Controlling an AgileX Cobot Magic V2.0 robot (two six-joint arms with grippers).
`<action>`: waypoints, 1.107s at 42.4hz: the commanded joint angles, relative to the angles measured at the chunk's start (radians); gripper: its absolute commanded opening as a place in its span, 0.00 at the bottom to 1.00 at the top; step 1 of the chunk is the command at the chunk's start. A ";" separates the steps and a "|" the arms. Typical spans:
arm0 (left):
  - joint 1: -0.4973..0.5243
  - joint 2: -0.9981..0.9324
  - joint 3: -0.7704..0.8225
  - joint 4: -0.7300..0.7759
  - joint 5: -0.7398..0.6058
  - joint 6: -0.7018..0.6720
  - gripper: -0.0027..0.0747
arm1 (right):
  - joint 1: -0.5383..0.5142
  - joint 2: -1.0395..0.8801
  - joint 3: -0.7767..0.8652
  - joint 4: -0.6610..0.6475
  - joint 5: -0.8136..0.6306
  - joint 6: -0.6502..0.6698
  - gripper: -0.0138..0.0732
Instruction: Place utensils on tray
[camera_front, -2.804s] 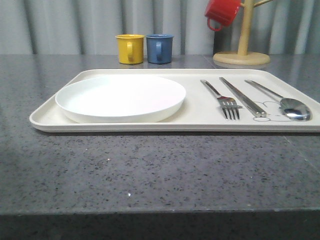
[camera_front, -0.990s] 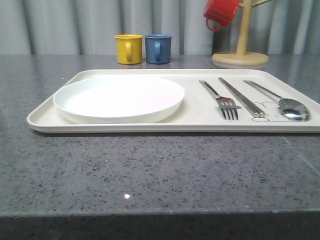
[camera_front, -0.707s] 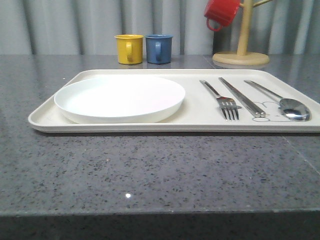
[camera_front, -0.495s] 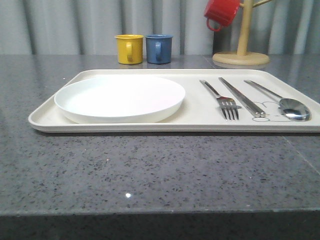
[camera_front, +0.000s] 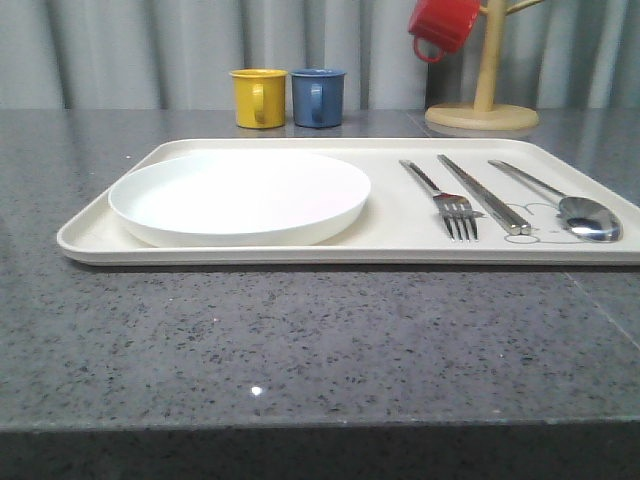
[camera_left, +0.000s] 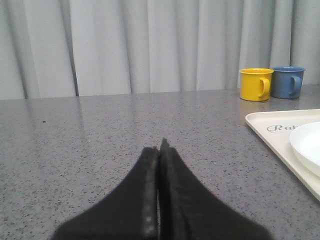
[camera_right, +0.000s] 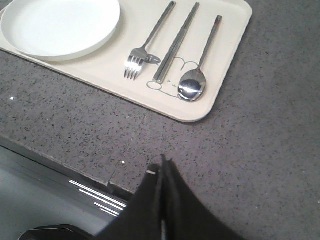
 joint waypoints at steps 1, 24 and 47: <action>-0.007 -0.023 0.013 -0.009 -0.072 -0.011 0.01 | -0.005 0.003 -0.017 -0.007 -0.070 -0.001 0.03; -0.007 -0.023 0.013 -0.009 -0.072 -0.011 0.01 | -0.279 -0.355 0.696 -0.052 -1.030 -0.002 0.03; -0.007 -0.023 0.013 -0.009 -0.072 -0.011 0.01 | -0.322 -0.440 0.802 -0.024 -1.069 -0.001 0.03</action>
